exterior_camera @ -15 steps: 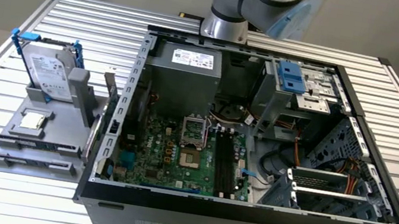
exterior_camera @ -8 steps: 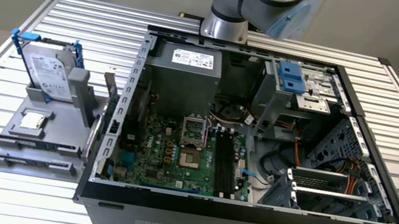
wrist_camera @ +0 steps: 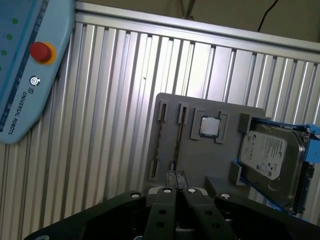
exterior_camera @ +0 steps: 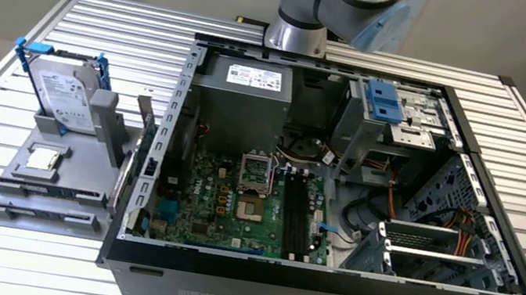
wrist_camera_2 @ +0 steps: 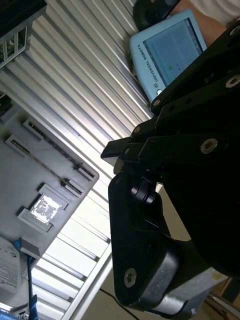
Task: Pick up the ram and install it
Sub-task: 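Pick up the ram and move it above insertion slot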
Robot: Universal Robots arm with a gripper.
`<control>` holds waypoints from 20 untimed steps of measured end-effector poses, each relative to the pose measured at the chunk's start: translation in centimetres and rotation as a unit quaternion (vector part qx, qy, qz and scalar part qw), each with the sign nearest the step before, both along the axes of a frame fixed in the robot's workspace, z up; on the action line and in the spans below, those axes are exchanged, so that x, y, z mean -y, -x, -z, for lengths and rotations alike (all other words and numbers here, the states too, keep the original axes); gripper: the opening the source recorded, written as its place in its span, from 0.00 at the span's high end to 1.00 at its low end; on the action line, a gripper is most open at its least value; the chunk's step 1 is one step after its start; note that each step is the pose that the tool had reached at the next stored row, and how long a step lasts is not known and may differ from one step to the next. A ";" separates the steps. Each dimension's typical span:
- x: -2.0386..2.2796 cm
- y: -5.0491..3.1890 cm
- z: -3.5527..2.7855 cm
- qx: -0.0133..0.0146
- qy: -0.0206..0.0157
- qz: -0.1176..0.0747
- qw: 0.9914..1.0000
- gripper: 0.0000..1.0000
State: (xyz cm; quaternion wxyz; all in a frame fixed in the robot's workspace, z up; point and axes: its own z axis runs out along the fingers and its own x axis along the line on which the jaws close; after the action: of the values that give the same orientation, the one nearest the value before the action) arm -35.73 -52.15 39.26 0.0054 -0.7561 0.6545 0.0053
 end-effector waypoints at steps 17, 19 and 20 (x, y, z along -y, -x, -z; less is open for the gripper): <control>0.00 0.00 0.00 0.000 0.000 0.001 1.000 0.00; 0.00 0.00 0.00 0.000 0.000 0.002 1.000 0.00; 0.00 0.00 0.00 0.000 0.000 0.002 1.000 0.00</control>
State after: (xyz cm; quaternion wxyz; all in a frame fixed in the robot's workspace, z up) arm -35.73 -52.15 39.26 0.0054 -0.7549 0.6557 0.0053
